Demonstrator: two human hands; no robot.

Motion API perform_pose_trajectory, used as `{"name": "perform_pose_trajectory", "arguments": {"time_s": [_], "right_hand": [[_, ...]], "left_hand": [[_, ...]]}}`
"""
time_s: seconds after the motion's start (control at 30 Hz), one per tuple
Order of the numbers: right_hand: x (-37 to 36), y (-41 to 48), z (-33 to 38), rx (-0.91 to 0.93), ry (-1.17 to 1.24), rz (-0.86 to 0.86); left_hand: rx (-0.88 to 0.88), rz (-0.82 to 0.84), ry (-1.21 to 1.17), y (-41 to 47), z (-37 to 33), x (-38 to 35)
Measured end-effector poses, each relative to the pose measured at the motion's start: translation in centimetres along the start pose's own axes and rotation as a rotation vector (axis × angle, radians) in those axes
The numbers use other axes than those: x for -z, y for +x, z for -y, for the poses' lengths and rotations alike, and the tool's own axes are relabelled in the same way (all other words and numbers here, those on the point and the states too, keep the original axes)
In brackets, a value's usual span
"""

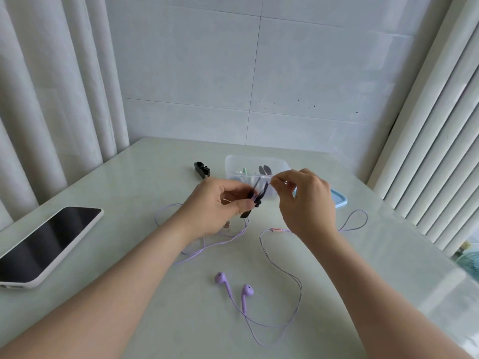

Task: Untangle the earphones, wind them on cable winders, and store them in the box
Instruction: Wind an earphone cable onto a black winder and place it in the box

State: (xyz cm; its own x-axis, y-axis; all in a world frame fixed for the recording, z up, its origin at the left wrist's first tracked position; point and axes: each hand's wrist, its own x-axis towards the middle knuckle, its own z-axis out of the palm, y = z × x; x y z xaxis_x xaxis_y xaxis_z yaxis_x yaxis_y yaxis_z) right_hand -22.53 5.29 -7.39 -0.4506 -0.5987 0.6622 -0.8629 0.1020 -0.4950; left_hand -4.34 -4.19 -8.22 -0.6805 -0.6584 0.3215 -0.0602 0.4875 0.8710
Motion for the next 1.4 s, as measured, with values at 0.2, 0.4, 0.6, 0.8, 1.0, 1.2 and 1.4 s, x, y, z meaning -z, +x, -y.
{"name": "perform_pose_trajectory", "arguments": {"time_s": [0.2, 0.4, 0.6, 0.8, 1.0, 1.2, 1.4], "right_hand": [[-0.1, -0.5, 0.6, 0.021, 0.057, 0.299], [0.0, -1.4, 2.0, 0.202, 0.191, 0.503], [0.5, -1.9, 3.4, 0.173, 0.326, 0.498], [1.3, -0.9, 2.7, 0.04, 0.267, 0.01], [0.6, -0.1, 1.1, -0.025, 0.175, -0.049], [0.0, 0.2, 0.2, -0.129, 0.083, 0.1], [0.3, -0.4, 1.1, -0.103, 0.097, 0.482]], "left_hand": [[0.052, -0.074, -0.461, 0.2, -1.0, -0.3], [0.135, -0.205, -0.472, 0.5, -0.5, 0.5], [0.162, -0.339, -0.3, 0.5, -0.1, 0.7], [0.116, -0.152, -0.03, 0.3, 0.2, 1.0], [0.061, 0.022, 0.15, 0.1, 0.3, 0.6], [0.027, 0.072, 0.027, 0.1, -0.5, 0.3], [0.101, -0.074, -0.458, -0.2, -1.6, -0.3]]}}
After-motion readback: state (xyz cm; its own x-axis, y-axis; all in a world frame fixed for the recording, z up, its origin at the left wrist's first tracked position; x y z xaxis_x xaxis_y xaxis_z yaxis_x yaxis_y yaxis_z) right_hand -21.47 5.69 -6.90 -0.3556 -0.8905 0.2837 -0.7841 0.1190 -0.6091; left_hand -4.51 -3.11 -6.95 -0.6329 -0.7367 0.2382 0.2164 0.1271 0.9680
